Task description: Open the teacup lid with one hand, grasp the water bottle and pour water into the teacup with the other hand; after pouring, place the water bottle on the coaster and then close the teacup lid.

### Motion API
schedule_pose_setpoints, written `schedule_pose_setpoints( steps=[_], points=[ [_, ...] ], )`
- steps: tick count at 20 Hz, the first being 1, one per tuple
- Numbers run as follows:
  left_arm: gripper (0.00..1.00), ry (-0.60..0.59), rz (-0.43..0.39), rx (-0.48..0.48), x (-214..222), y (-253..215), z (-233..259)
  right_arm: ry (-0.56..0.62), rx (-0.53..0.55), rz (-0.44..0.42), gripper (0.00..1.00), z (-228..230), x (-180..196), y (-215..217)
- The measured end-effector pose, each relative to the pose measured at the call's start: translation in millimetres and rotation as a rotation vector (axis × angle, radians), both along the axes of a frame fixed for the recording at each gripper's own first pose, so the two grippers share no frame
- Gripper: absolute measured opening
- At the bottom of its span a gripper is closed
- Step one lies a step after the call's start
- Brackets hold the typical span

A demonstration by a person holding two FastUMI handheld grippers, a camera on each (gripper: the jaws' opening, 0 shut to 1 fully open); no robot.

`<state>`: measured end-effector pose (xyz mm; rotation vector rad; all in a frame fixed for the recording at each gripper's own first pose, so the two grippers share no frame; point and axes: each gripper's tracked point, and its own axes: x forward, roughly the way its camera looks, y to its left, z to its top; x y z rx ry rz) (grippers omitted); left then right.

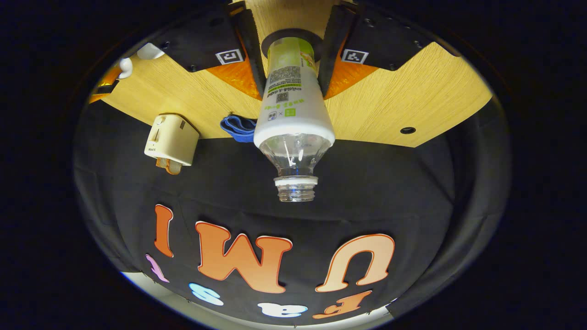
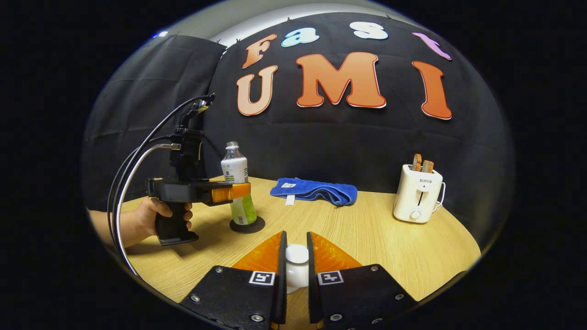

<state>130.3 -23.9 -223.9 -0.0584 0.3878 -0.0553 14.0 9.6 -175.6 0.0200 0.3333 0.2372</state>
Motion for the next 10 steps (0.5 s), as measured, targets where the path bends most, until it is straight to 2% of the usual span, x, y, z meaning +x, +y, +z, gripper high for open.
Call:
schedule_pose_setpoints(
  steps=[3,4,7,10],
  points=[
    [0.62,0.023,0.002,0.008,-3,-2,-9,0.015,-0.002,0.010,0.19,-5,1,5],
    [0.66,0.014,-0.003,0.008,1,-4,-7,0.020,-0.002,0.014,0.19,-7,1,7],
    [0.70,0.073,-0.036,0.041,-6,-8,-23,0.029,-0.002,0.023,0.19,-10,3,14],
    [0.85,0.071,-0.045,0.086,-12,-8,-27,0.048,-0.020,0.035,0.19,-19,3,18]
  ],
)
